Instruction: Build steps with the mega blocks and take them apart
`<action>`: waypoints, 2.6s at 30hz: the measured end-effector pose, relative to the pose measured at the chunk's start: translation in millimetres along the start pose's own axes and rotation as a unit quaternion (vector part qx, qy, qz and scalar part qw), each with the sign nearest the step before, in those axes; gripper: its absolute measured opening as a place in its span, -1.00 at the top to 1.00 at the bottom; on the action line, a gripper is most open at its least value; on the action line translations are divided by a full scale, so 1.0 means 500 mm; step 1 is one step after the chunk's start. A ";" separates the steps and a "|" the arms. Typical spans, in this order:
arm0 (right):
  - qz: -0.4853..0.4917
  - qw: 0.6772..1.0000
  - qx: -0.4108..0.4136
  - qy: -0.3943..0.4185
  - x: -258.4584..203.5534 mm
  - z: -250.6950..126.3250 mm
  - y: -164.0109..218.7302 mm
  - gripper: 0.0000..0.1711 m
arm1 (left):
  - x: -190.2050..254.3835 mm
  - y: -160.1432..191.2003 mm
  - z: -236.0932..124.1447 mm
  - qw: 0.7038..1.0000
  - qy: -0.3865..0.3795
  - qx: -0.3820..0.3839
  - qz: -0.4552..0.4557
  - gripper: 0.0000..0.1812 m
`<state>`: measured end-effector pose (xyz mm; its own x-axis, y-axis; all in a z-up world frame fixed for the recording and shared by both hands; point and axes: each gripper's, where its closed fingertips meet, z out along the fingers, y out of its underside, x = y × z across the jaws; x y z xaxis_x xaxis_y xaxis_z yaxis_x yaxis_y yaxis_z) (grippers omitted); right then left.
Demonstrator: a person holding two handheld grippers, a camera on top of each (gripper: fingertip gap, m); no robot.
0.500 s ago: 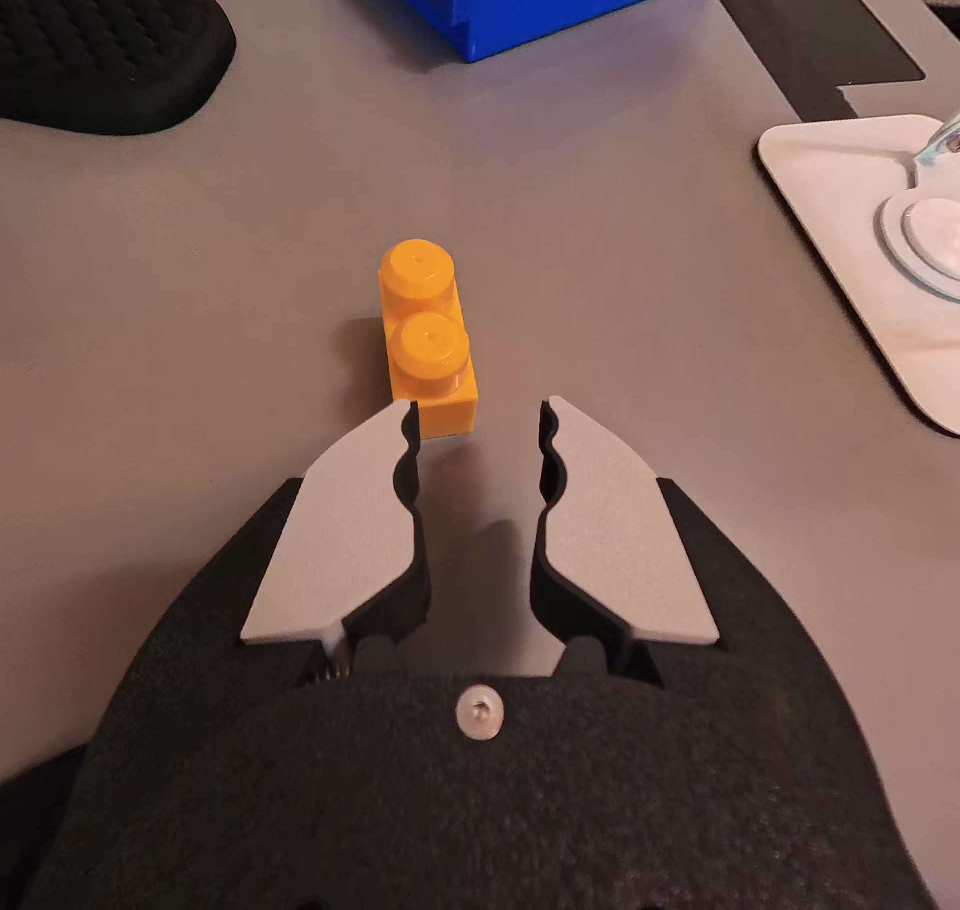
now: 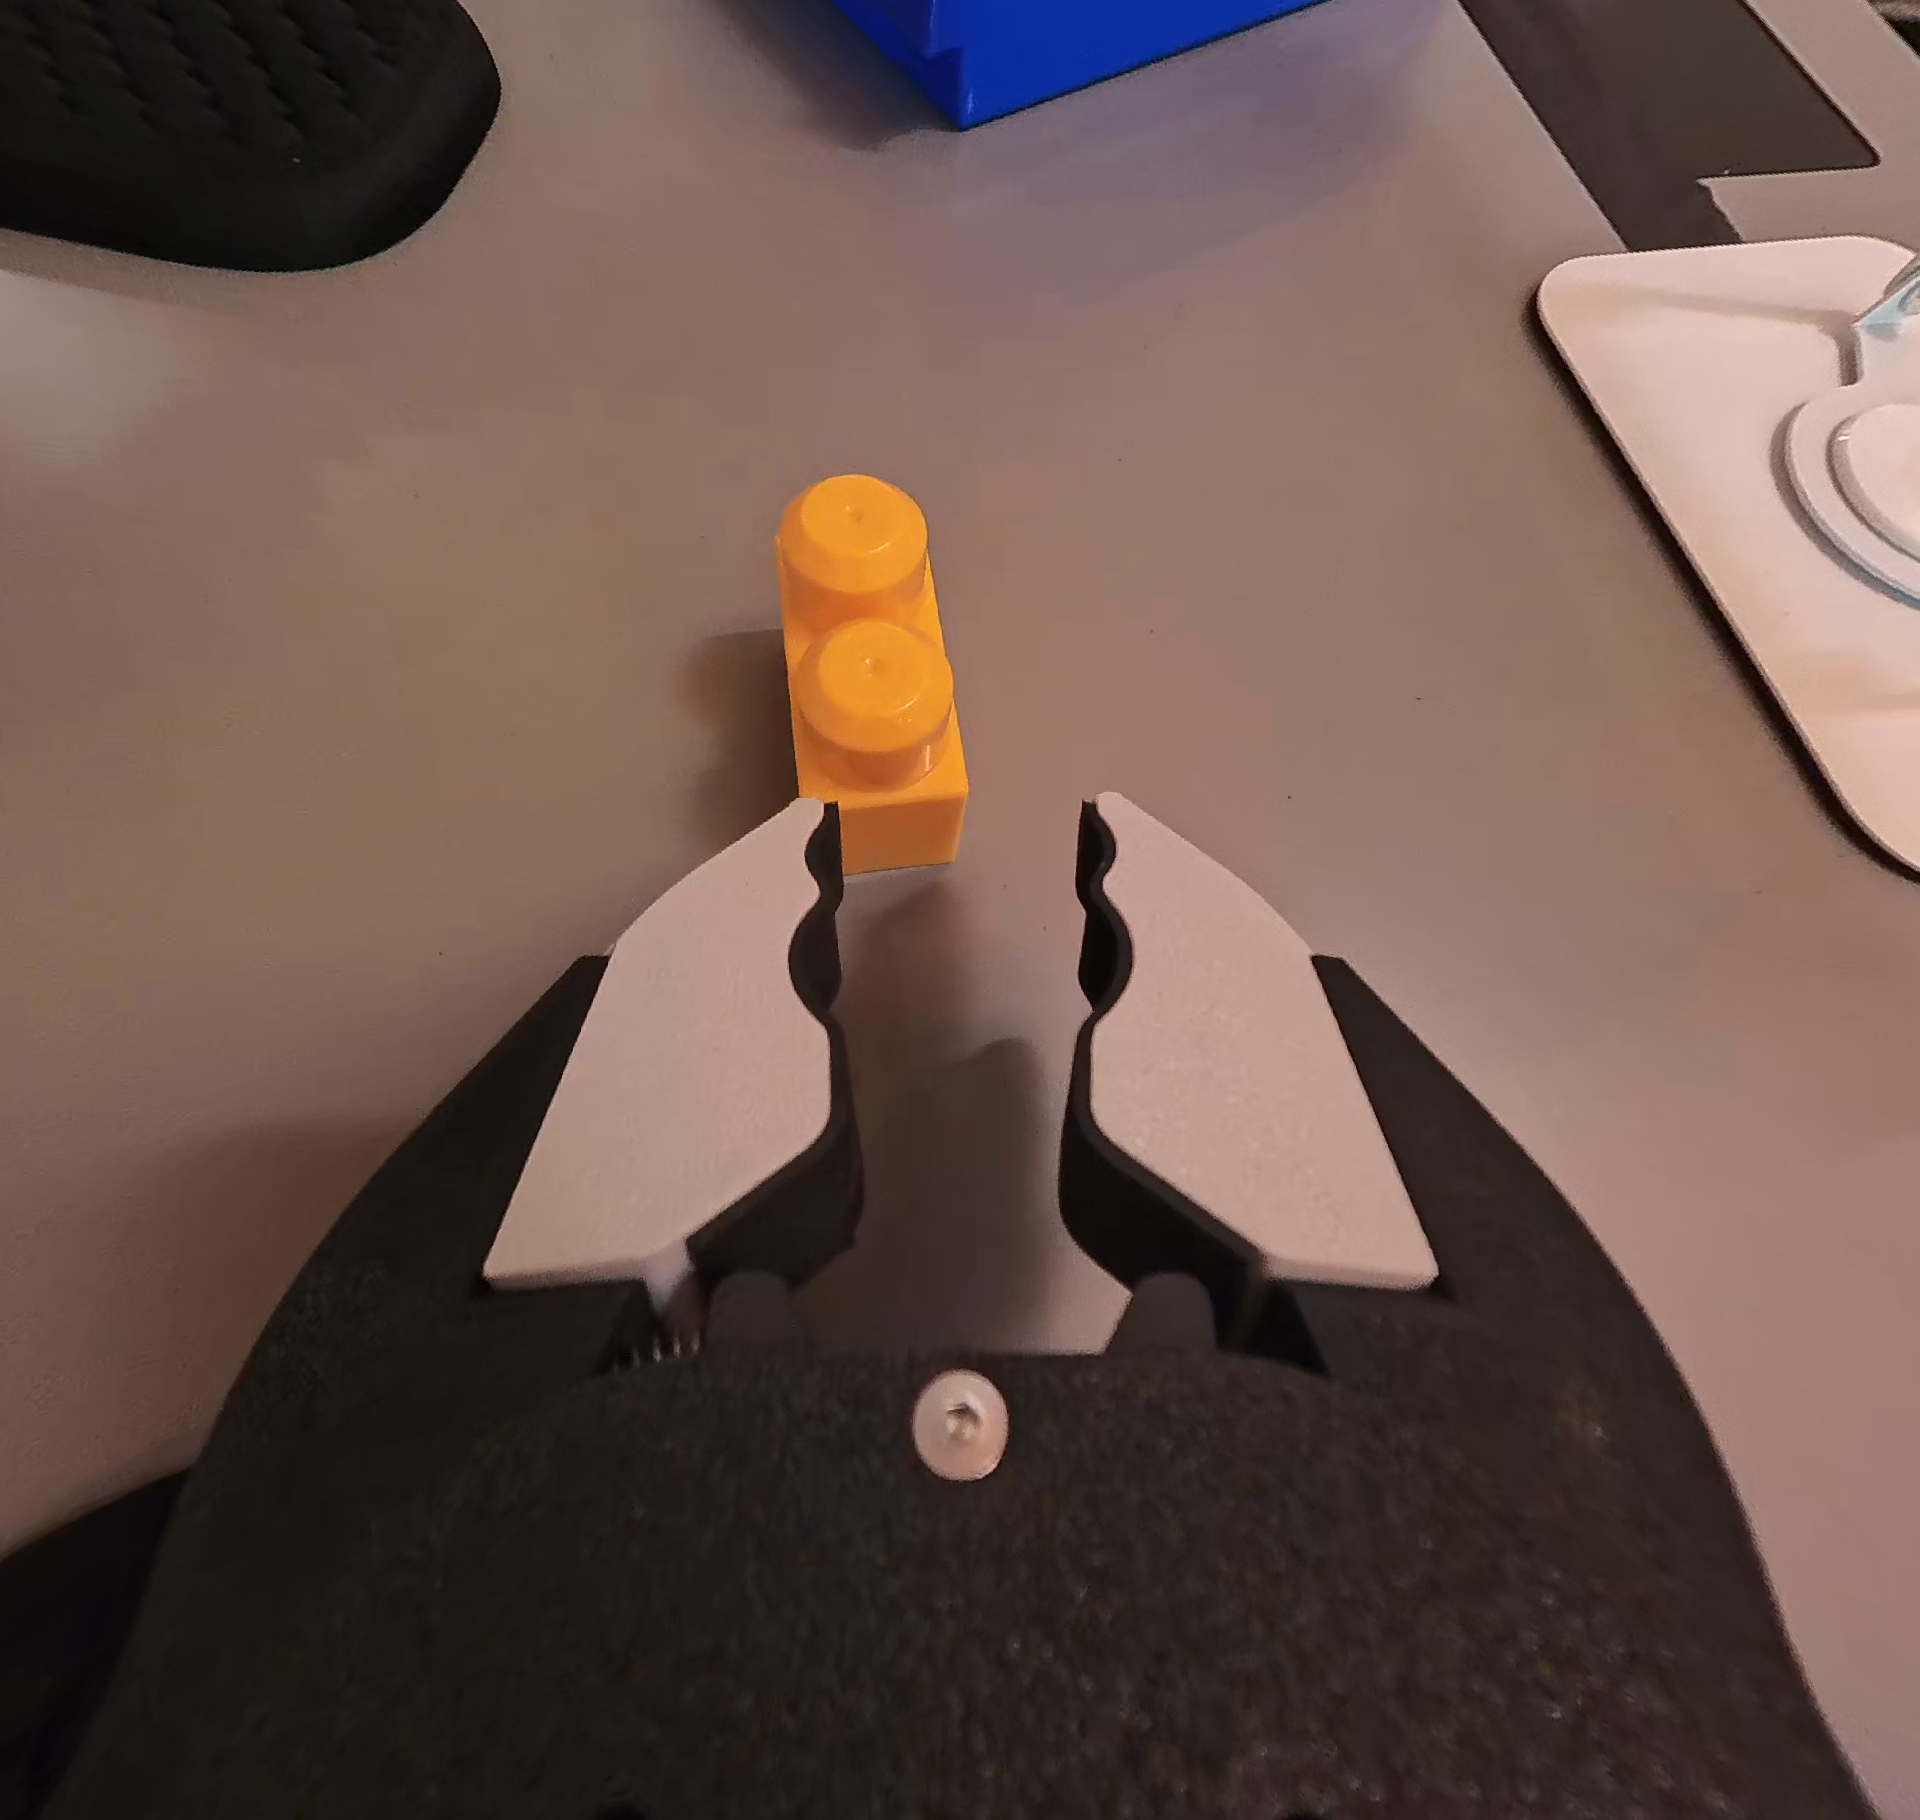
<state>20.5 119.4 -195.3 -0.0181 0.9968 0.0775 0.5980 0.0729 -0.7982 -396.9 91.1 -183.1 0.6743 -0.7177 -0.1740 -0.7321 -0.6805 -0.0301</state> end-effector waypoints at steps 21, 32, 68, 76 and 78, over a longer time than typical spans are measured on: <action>-0.001 1.000 -0.008 0.000 -0.001 0.002 0.005 0.50 | -0.018 -0.114 -0.196 0.970 -0.131 0.204 0.012 0.67; -0.008 0.999 -0.031 -0.017 -0.024 0.027 0.016 0.40 | 0.173 -0.314 -0.335 0.890 -0.096 0.443 0.051 0.67; -0.079 0.994 -0.069 0.007 -0.041 0.034 0.012 0.57 | 0.466 -0.483 -0.173 0.894 0.068 0.415 0.156 0.68; -0.069 0.994 -0.081 0.027 -0.015 -0.003 0.022 0.57 | 0.488 -0.446 -0.086 0.944 0.105 0.259 0.173 0.68; -0.069 0.994 -0.082 0.027 -0.014 -0.003 0.024 0.57 | 0.489 -0.442 -0.068 0.954 0.105 0.220 0.173 0.68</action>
<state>29.1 113.2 -204.5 -0.0682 0.9744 0.2144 0.7156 0.1975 -0.6700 -67.1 61.1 -185.5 0.3553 -0.9335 -0.0478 -0.8530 -0.3028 -0.4251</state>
